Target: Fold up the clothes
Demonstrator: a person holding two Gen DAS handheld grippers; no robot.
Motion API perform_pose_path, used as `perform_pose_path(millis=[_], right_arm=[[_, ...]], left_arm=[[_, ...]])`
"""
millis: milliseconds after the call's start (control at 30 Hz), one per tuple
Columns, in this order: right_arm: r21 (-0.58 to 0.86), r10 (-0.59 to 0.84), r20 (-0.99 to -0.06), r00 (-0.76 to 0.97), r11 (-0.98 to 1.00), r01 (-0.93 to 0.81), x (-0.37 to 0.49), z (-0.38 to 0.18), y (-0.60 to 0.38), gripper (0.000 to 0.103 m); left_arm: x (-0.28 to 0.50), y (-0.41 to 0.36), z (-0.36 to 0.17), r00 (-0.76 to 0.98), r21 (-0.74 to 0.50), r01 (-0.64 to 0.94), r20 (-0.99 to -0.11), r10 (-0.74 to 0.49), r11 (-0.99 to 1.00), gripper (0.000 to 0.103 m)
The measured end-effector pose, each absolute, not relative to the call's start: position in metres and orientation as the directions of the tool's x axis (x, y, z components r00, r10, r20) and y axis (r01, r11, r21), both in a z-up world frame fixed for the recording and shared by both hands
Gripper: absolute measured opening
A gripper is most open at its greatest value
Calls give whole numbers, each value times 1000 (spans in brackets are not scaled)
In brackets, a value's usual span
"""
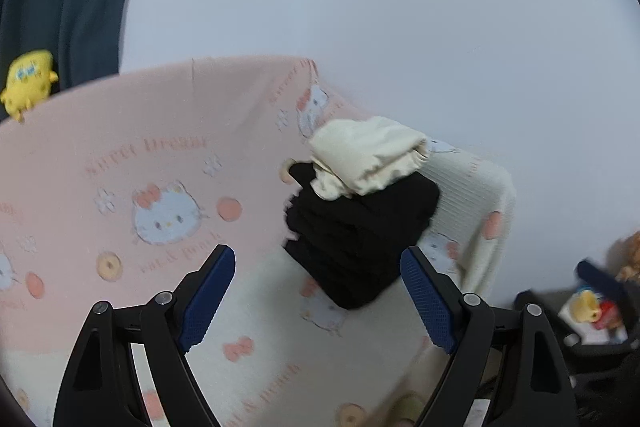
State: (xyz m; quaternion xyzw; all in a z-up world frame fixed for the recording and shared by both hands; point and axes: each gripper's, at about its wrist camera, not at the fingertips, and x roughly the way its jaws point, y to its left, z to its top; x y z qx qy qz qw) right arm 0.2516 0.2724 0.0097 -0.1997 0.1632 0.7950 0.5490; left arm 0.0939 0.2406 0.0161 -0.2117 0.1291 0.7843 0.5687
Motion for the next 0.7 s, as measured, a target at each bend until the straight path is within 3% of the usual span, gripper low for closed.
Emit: perform_pose_path(millis=[200,700], right_arm=[[-18,804,-540,-249,-307,-951,257,-8,275,102],[-51,785,-574,-231,-316,-947,256,-25,281,102]], left_arm=[[114,240,8,-264,27,-957,-495,828,-289,85],[128,251,-13,-227,34,-967,-556,800,-251,85]])
